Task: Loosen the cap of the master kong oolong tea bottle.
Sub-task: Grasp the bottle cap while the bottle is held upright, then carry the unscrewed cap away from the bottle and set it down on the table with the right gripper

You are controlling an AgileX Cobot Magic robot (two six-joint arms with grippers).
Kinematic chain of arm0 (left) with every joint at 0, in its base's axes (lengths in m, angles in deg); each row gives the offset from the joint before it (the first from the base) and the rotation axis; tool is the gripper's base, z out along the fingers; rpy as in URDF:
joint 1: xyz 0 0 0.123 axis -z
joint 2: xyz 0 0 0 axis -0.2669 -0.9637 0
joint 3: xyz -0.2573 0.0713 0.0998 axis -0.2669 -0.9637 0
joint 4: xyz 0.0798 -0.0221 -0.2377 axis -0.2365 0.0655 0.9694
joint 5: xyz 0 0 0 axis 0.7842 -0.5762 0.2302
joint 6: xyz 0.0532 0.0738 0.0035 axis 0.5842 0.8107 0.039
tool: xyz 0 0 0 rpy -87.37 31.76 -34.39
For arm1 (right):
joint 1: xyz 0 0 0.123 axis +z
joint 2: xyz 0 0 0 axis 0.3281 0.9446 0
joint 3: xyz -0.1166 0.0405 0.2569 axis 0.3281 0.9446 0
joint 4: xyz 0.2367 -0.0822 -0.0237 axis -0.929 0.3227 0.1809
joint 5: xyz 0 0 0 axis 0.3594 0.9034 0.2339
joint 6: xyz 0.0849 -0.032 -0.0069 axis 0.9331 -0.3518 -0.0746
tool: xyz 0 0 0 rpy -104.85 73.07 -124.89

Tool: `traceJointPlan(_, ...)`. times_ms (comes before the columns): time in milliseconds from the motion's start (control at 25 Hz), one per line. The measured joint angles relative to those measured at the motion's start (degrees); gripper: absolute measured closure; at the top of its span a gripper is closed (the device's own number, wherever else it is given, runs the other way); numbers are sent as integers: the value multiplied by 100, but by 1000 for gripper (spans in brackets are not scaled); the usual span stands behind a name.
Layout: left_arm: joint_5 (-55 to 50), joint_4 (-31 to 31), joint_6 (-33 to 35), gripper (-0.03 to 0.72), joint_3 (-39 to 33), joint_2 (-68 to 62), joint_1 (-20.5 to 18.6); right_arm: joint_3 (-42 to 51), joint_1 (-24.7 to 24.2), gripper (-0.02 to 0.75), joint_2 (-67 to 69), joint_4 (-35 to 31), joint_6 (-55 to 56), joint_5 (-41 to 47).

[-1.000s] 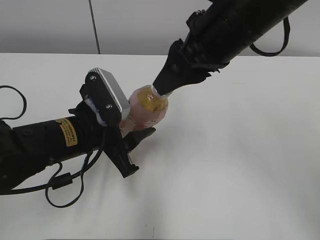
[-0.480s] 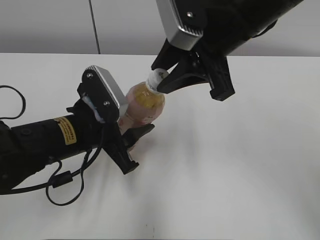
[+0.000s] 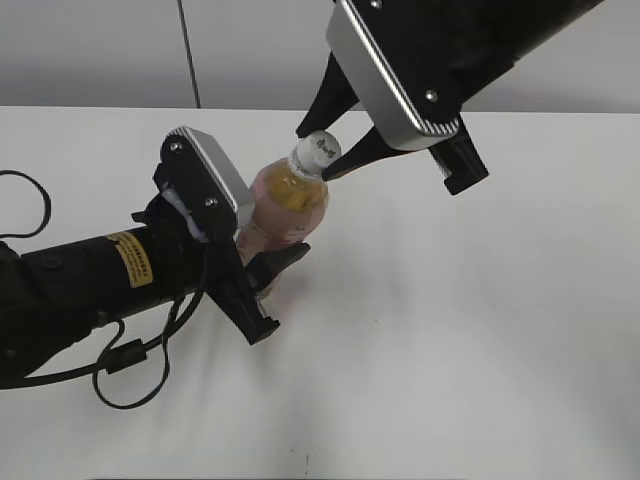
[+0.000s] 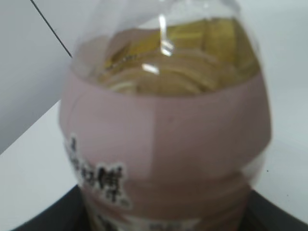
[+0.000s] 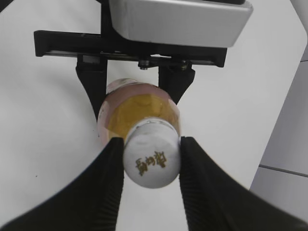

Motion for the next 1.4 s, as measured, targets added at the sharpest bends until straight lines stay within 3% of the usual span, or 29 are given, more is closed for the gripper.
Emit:
traceJointPlan(400,272,46,0,300,0,0,6,0,0,465,-301,213,-50,51)
traceJointPlan(600,277,46,-118,300,0,0,6,0,-50,467,-488,354,496,87)
traceJointPlan(880,759,52,-1361,300,0,0,6,0,-776,467,-707,226,2684,6)
traceJointPlan(1040,1419,63,-1601,300,0,0,6,6,-1093,467,-616,-188,4053,-233)
traceJointPlan(1160,1809,63,-1786,300,0,0,6,6,-1123,467,-563,469,6030,-217)
traceJointPlan(1280,1901,63,-1921,300,0,-15,6,72,-1122,467,-558,1824,8032,-18)
traceJointPlan(1400,1978,69,-1952,300,0,-235,6,239,-1129,467,-558,2749,9095,121)
